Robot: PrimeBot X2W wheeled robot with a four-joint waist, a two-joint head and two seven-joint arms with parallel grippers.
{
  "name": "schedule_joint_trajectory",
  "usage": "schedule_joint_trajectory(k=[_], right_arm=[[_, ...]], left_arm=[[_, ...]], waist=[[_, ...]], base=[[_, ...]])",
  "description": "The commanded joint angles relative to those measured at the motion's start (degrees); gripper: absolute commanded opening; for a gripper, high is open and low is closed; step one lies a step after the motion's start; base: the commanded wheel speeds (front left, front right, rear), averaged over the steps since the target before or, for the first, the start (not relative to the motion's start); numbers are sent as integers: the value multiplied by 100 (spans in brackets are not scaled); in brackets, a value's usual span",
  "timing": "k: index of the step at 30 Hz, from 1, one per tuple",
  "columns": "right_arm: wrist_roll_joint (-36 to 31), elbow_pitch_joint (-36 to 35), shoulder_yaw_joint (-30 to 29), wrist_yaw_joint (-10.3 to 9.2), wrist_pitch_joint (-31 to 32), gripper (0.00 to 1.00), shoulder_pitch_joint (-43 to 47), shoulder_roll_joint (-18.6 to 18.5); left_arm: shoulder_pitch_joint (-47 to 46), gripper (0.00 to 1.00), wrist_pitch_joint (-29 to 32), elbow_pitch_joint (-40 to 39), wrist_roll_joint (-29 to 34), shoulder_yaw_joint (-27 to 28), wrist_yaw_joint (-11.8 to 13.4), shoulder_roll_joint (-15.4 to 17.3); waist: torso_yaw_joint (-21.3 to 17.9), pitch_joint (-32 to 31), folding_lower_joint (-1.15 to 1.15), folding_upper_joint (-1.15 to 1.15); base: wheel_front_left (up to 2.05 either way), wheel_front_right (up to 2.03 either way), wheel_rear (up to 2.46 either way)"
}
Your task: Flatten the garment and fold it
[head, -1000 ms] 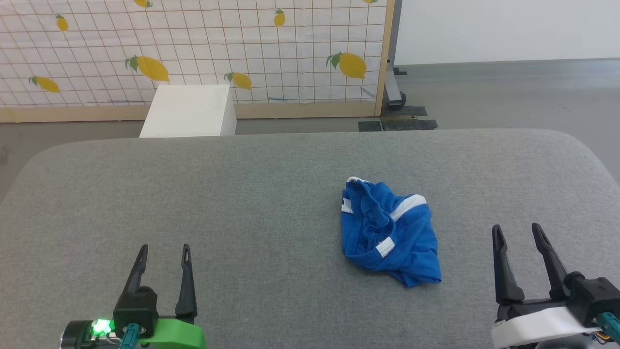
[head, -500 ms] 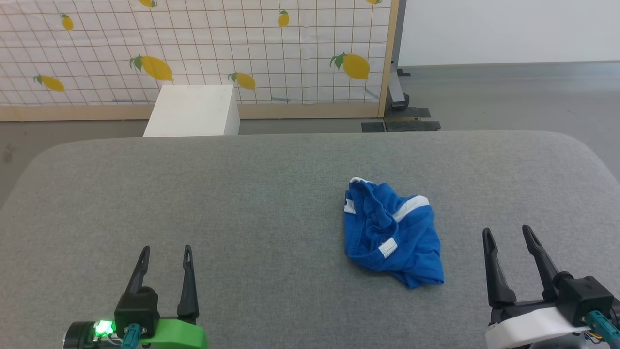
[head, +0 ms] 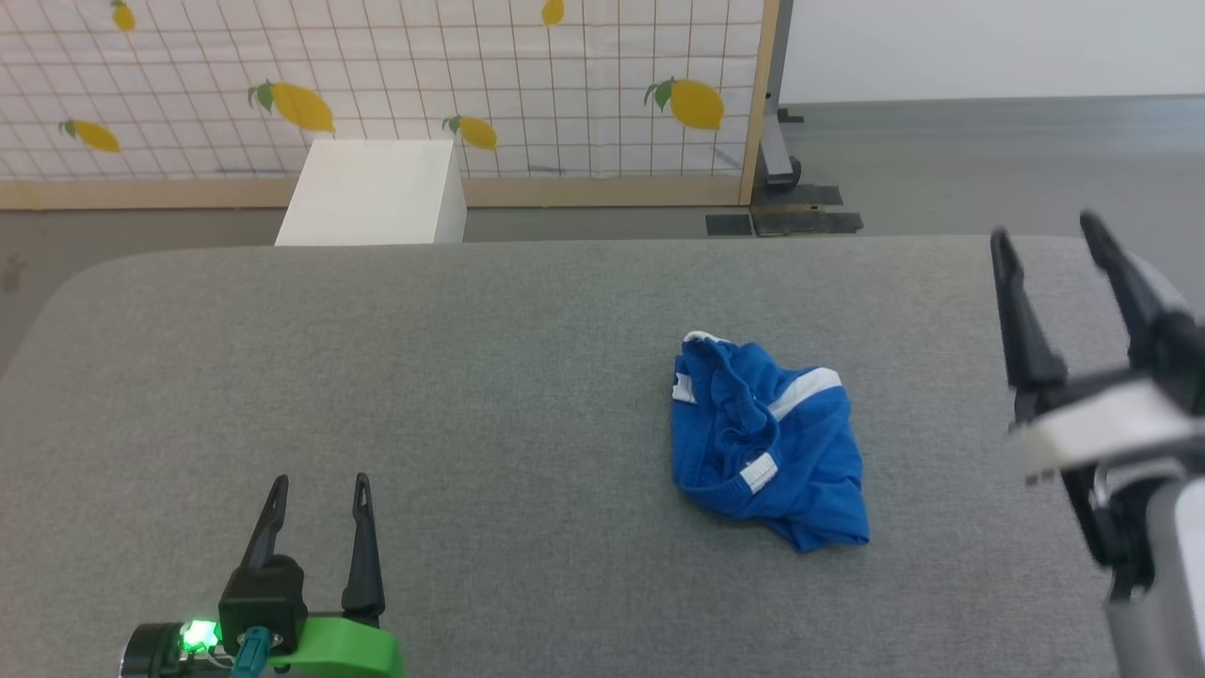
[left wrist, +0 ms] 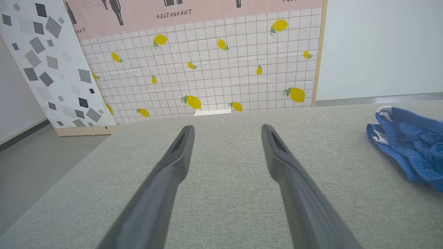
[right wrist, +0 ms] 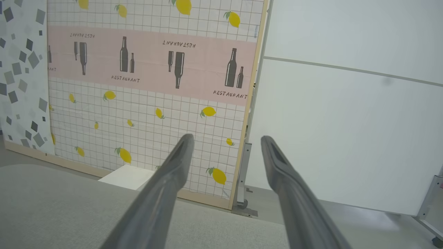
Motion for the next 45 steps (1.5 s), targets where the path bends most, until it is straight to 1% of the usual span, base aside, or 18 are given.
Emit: schedule_joint_trajectory(k=[1,4,6,11,13,15,17,21,23,30,33,38,39,40,45], right_arm=[[142,73,118,-8,322,100,-302,-106],[457,331,437,-8,1204,100,-829,-461],[801,551,789,-8,1952,100,-1120,-752],[1997,1008,1883,-8,4054,100,-1707,-1628],[2413,1130,2246,-8,4679,100,-1878,-1936],[2863,1255,2521,-8,5208,100,-2016,-2152],[3327,1400,2671,-8,5651,100,-2104,-2267],[3992,1752,2714,-8,6222,100,-2241,-2310],[4155,1927,2668,-8,6316,100,-2303,-2283],[4229,2477,2585,-8,6138,100,-2359,-1989],[4235,2589,2749,-8,6062,100,-2301,-1864],[4296,2580,3085,-8,5916,100,-2208,-1832],[4293,2554,3144,-8,5832,19,-2219,-1847],[4290,2532,3196,-8,5758,0,-2227,-1857],[4285,2276,3476,-8,5150,0,-2387,-2005]], left_arm=[[-86,100,-21,-14,55,-6,-40,-23],[-177,100,-21,-15,58,-16,-68,-38],[-251,100,-21,-11,62,-36,-90,-56],[-422,100,-21,-55,79,-88,-116,-117],[-504,100,-21,-69,83,-105,-126,-138],[-577,100,-21,-77,83,-126,-126,-168],[-659,100,-21,-82,79,-149,-132,-198],[-843,100,-21,-92,76,-202,-158,-248],[-948,100,-21,-91,70,-230,-176,-272],[-1242,100,-21,-75,71,-292,-202,-334],[-1325,100,-21,-65,77,-299,-207,-350],[-1391,100,-21,-29,85,-279,-213,-365],[-1403,100,-21,-20,91,-271,-217,-367],[-1408,100,-21,-13,98,-264,-219,-367],[-1346,100,-21,11,133,-230,-223,-363]], waist=[[72,88,0,0],[177,214,0,0],[259,302,0,0],[457,624,0,0],[533,756,0,0],[607,889,0,0],[687,1017,0,0],[853,1303,0,0],[946,1455,0,0],[1166,1879,0,0],[1190,2000,0,0],[1166,2039,0,0],[1148,2032,0,0],[1127,2014,0,0],[959,1842,0,0]], base=[[0,0,0],[0,0,0],[0,0,0],[0,0,0],[0,0,0],[0,0,0],[0,0,0],[0,0,0],[0,0,0],[0,0,0],[0,0,0],[0,0,0],[0,0,0],[0,0,0],[0,0,0]])
